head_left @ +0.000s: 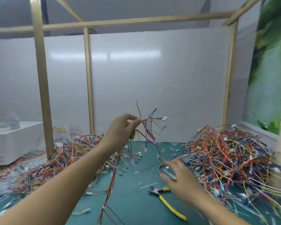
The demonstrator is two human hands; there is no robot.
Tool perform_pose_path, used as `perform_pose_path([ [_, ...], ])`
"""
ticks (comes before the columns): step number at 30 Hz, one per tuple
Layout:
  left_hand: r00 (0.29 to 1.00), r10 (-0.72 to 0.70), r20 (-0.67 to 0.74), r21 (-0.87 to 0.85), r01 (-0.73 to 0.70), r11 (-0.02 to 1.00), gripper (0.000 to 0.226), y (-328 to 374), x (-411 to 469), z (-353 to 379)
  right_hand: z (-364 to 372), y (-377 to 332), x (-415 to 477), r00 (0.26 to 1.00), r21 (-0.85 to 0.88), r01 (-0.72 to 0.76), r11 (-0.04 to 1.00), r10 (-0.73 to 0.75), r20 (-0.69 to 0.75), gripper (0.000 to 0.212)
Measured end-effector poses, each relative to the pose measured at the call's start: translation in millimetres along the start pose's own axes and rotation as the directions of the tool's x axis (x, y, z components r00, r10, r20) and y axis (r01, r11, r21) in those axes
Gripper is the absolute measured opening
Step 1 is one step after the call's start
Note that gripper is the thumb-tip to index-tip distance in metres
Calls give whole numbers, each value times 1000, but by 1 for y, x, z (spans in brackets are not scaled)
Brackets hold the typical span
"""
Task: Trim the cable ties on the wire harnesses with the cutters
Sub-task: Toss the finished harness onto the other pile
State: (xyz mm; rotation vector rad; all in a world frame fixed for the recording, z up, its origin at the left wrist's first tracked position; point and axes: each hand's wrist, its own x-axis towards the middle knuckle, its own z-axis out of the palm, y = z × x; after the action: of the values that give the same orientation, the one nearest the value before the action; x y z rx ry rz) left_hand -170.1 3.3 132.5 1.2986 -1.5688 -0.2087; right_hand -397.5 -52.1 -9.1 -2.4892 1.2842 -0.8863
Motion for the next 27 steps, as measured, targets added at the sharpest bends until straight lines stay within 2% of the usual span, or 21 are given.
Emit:
perform_pose_path([
  [3, 994, 113, 2, 80, -113, 990, 22, 12, -3, -7, -37, -22, 17, 957, 163, 126, 979, -77, -279, 45],
  [6, 990, 111, 83, 101, -119, 988, 29, 21, -10, -6, -63, -43, 27, 913, 234, 230, 945, -126, -389, 54],
  [7, 986, 102, 128, 92, -115, 989, 30, 24, -13, -4, -69, -48, 30, 916, 226, 247, 942, -152, -371, 60],
  [9, 969, 104, 223, 73, -123, 990, 30, 31, -19, 4, -73, -56, 31, 953, 211, 243, 947, -192, -236, 63],
  [11, 954, 116, 276, 67, -139, 988, 30, 35, -23, 14, -69, -61, 29, 979, 276, 202, 940, -197, -47, 52],
  [12, 951, 113, 288, 61, -136, 989, 30, 35, -24, 17, -65, -62, 27, 980, 289, 191, 938, -200, 1, 48],
  [16, 922, 21, 387, 35, -37, 999, 27, 24, -29, 15, -59, -61, 23, 972, 147, 233, 961, -230, -38, 32],
  [19, 822, -136, 552, 6, 159, 987, 54, 7, -36, 7, -64, -54, 23, 983, 40, 167, 985, -164, -80, 28],
  [20, 791, -169, 588, 25, 191, 981, 56, 1, -39, 4, -66, -51, 24, 986, 31, 148, 989, -145, -84, 28],
  [22, 739, -201, 643, 94, 184, 978, 46, -11, -45, 0, -71, -44, 26, 988, 52, 131, 990, -126, -91, 30],
  [24, 658, -224, 719, 176, 139, 974, 35, -20, -50, -5, -77, -40, 29, 988, 88, 116, 989, -107, -108, 32],
  [26, 583, -248, 774, 215, 126, 968, 32, -26, -53, -8, -82, -37, 32, 987, 101, 99, 990, -85, -137, 32],
  [27, 574, -256, 777, 214, 142, 967, 32, -28, -54, -10, -83, -37, 32, 985, 93, 94, 991, -80, -152, 32],
])
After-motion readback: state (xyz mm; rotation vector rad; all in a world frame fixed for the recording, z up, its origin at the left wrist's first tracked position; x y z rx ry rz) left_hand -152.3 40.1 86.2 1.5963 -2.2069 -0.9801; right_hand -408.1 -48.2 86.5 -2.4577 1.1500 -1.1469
